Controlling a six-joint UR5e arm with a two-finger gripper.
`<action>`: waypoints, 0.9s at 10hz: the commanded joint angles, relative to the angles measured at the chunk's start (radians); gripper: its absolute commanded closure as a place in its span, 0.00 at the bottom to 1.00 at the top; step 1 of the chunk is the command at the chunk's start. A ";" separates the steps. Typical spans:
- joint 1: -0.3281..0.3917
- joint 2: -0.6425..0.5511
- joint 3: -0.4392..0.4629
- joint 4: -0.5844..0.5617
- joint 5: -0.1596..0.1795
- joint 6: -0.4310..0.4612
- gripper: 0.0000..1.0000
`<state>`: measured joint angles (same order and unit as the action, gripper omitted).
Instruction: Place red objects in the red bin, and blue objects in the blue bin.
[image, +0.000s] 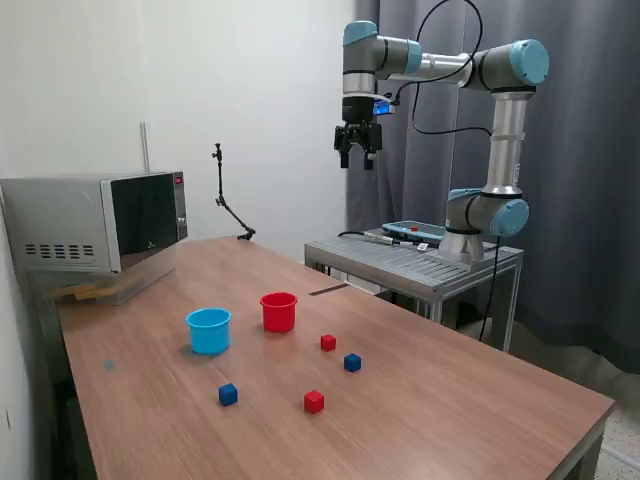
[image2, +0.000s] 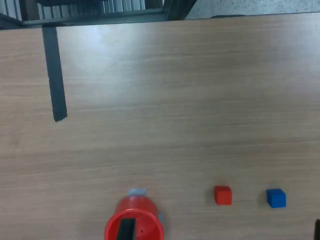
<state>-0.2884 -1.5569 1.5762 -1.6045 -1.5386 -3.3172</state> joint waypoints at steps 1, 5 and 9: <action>0.000 0.000 0.001 0.000 0.000 0.001 0.00; 0.000 -0.002 0.004 -0.005 0.000 0.001 0.00; 0.000 -0.002 0.005 -0.020 0.000 0.001 0.00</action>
<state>-0.2884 -1.5582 1.5798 -1.6185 -1.5386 -3.3165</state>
